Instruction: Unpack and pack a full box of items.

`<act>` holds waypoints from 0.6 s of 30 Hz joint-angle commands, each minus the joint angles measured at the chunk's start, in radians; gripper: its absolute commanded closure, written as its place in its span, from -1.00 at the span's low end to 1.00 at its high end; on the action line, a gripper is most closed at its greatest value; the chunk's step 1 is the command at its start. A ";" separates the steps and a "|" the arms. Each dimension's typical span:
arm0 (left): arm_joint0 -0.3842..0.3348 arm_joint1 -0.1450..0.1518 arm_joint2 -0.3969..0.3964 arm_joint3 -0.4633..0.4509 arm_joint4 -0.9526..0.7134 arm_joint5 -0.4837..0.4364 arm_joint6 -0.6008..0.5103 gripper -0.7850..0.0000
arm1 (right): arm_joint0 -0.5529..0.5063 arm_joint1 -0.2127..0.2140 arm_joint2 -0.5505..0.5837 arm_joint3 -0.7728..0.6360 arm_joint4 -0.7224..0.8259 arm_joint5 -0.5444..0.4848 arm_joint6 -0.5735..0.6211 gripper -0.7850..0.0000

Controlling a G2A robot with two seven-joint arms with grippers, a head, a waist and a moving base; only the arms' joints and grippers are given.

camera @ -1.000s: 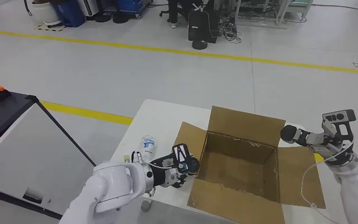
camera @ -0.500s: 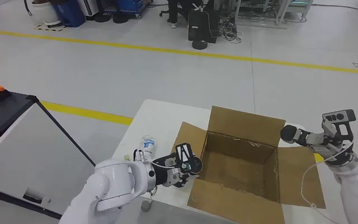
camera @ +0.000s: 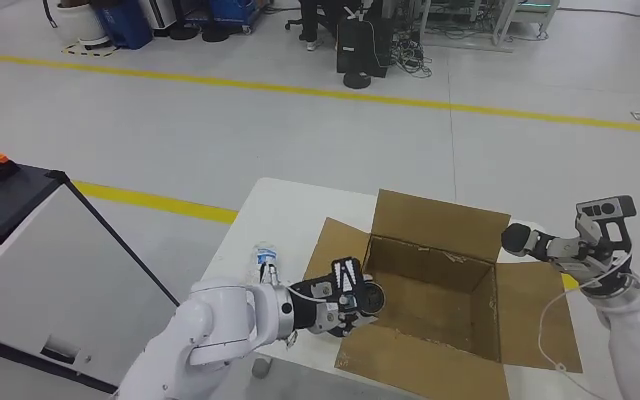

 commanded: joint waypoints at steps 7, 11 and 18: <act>-0.209 -0.017 0.128 0.138 -0.262 -0.015 -0.102 1.00 | 0.000 0.000 0.000 0.000 0.000 0.000 0.000 -1.00; -0.295 -0.028 0.192 0.183 -0.367 0.001 -0.147 1.00 | 0.000 0.000 0.000 0.000 0.000 0.000 0.000 -1.00; -0.406 -0.050 0.276 0.236 -0.488 0.033 -0.133 1.00 | 0.000 0.000 0.000 0.000 0.000 0.000 0.000 -1.00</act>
